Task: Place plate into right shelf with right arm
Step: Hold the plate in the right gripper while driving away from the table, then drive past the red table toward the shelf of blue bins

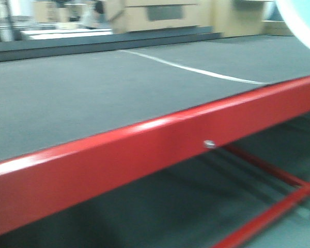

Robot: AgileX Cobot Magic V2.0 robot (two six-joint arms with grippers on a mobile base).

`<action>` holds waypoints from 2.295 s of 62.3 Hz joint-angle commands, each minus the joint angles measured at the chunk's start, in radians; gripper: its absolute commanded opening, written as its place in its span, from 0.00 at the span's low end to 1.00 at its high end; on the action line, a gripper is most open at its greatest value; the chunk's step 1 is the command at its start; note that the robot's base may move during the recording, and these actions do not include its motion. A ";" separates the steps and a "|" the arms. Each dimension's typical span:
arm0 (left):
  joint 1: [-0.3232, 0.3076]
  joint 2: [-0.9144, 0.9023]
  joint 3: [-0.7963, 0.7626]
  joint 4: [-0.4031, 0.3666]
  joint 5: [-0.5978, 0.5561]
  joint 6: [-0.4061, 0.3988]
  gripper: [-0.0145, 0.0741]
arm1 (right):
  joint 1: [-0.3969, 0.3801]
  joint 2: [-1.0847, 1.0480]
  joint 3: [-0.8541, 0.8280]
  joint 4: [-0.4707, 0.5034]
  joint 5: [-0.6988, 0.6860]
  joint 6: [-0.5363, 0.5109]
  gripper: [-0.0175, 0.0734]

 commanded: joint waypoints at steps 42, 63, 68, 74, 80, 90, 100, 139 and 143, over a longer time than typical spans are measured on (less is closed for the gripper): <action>-0.002 -0.010 0.010 -0.008 -0.090 -0.007 0.02 | -0.007 0.010 -0.031 0.007 -0.091 -0.004 0.25; -0.002 -0.010 0.010 -0.008 -0.090 -0.007 0.02 | -0.007 0.010 -0.031 0.007 -0.091 -0.004 0.25; -0.002 -0.010 0.010 -0.008 -0.090 -0.007 0.02 | -0.007 0.010 -0.031 0.007 -0.091 -0.004 0.25; -0.002 -0.010 0.010 -0.008 -0.090 -0.007 0.02 | -0.007 0.010 -0.031 0.007 -0.091 -0.004 0.25; -0.002 -0.010 0.010 -0.008 -0.090 -0.007 0.02 | -0.007 0.010 -0.031 0.007 -0.091 -0.004 0.25; -0.002 -0.010 0.010 -0.008 -0.090 -0.007 0.02 | -0.007 0.010 -0.031 0.007 -0.091 -0.004 0.25; -0.002 -0.010 0.010 -0.008 -0.090 -0.007 0.02 | -0.007 0.010 -0.031 0.007 -0.091 -0.004 0.25; -0.002 -0.010 0.010 -0.008 -0.090 -0.007 0.02 | -0.007 0.010 -0.031 0.007 -0.091 -0.004 0.25; -0.002 -0.010 0.010 -0.008 -0.090 -0.007 0.02 | -0.007 0.010 -0.031 0.007 -0.091 -0.004 0.25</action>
